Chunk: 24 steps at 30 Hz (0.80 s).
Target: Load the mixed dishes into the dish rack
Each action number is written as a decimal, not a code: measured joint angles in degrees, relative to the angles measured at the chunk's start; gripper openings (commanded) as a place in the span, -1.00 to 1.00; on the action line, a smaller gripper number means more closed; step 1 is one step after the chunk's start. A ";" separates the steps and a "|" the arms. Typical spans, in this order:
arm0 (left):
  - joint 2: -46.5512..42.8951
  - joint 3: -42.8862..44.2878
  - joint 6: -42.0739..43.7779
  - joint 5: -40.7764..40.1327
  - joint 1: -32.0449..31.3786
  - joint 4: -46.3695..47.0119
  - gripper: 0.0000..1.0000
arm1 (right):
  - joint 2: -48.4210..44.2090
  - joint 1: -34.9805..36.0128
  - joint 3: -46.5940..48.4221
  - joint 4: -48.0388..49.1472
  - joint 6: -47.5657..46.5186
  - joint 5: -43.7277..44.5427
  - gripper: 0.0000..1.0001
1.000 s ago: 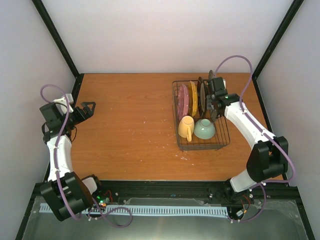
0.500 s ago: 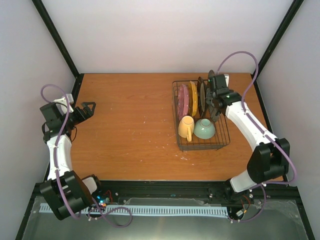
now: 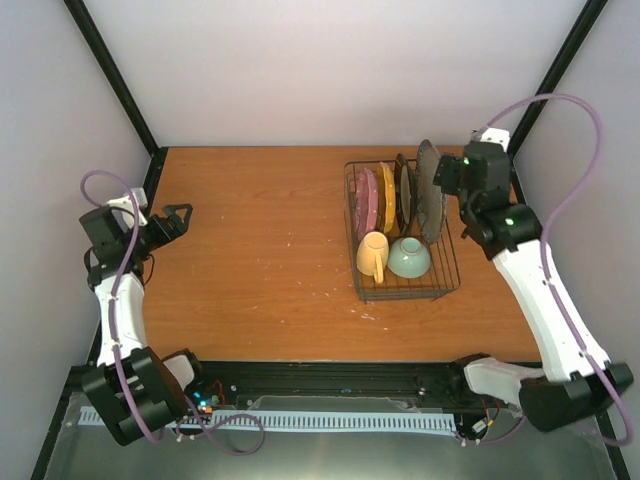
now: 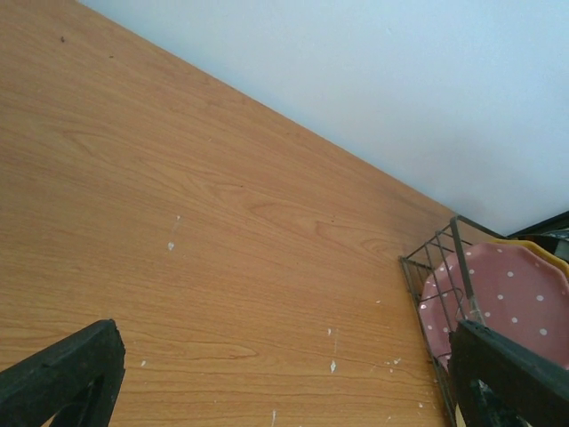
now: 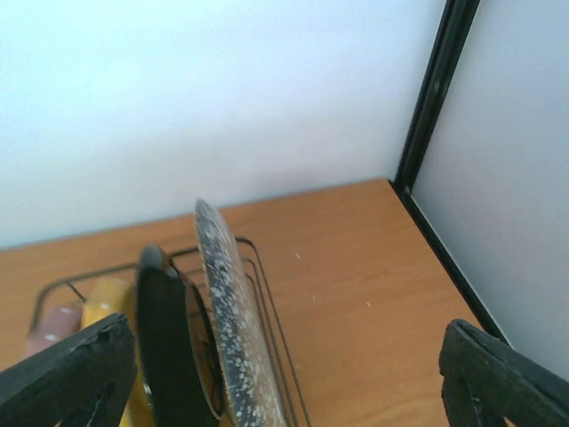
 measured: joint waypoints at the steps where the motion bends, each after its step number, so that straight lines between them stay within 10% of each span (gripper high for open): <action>1: -0.37 -0.35 -0.17 0.39 0.00 0.52 0.99 | -1.57 0.00 -0.02 0.11 -0.07 -0.28 0.97; 14: -10.69 -2.71 -4.04 -7.67 -17.27 8.41 0.99 | -21.46 -0.02 -10.27 1.73 -0.44 -7.15 1.00; 24: -11.93 -0.13 -2.25 -13.88 -18.40 8.44 1.00 | -23.10 -0.02 -11.69 -1.38 0.15 -6.82 1.00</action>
